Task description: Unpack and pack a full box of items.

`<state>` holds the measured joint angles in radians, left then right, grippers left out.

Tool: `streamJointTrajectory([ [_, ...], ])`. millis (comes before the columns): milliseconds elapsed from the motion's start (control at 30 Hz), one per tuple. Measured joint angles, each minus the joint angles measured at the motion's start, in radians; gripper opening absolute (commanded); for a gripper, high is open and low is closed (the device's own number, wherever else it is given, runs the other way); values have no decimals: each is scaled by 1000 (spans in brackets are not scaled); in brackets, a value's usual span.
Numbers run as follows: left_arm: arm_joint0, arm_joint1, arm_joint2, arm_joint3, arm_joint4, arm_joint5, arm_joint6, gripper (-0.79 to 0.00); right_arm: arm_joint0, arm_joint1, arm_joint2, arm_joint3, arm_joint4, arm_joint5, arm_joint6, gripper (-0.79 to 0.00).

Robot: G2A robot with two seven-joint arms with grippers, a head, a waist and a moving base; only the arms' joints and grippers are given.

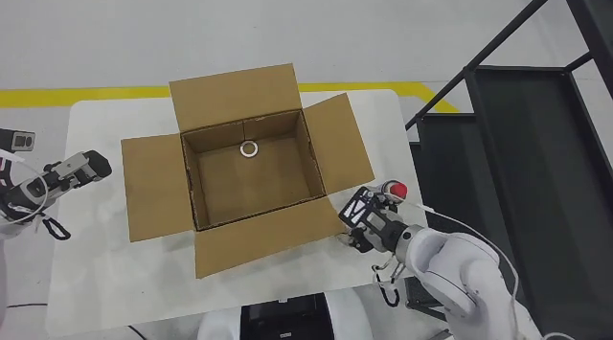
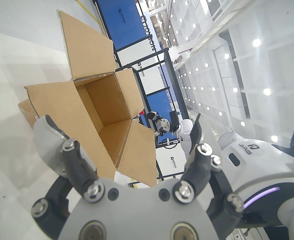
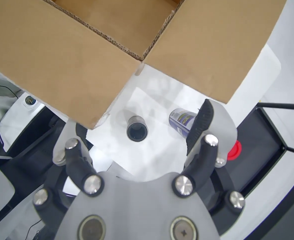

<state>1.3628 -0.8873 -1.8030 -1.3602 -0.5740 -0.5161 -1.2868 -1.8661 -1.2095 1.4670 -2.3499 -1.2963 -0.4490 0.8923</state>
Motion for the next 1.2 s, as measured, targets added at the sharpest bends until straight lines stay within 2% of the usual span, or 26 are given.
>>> streamJointTrajectory([
  [267,0,0,0,0,0,0,0,0,91,8,-13,0,142,-93,-58,0],
  [400,0,0,0,0,0,0,0,0,144,13,-27,0,181,-117,-34,0],
  [533,0,0,0,0,0,0,0,0,199,15,-59,0,202,-99,17,0],
  [733,0,0,0,0,0,0,0,0,329,9,-182,22,244,7,151,0],
  [967,0,0,0,0,0,0,0,0,649,-32,-421,274,315,140,245,0],
  [1200,0,0,0,0,0,0,0,0,915,-96,-629,549,399,255,228,0],
])
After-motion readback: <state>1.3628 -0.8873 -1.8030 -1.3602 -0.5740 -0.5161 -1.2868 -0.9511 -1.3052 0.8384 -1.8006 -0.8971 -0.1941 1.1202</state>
